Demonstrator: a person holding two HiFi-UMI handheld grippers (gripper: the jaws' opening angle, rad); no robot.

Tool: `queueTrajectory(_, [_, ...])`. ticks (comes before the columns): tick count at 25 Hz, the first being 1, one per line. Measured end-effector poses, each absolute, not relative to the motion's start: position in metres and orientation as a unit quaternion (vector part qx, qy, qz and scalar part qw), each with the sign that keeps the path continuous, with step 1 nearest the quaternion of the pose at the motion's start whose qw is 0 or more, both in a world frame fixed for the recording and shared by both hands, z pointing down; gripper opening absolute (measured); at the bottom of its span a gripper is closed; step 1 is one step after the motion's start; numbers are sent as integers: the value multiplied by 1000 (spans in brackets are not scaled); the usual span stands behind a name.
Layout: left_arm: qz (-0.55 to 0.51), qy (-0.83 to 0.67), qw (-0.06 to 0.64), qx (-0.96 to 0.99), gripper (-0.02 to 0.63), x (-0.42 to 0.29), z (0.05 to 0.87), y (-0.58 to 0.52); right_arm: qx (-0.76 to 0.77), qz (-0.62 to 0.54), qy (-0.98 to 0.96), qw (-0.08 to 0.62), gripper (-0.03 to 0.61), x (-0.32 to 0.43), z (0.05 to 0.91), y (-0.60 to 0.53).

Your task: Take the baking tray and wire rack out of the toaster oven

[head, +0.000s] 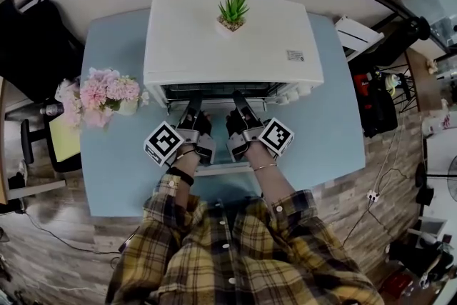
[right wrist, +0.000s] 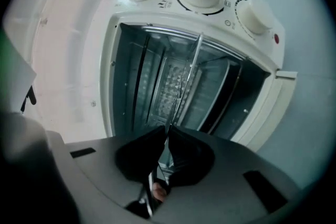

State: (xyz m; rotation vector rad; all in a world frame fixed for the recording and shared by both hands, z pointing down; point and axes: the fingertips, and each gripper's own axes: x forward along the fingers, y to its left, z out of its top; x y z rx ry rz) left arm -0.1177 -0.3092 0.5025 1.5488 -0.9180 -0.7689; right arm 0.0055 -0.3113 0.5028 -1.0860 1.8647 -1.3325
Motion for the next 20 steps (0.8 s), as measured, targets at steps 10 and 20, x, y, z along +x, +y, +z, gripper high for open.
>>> queueTrajectory(10, [-332,-361,568,660,5,-115,494,-258,-406,-495,705,305,26,4,497,-258])
queueTrajectory(20, [-342,-358,564,661,6,-113,484,-207,-364,-497,727,304,23,1,487,-207])
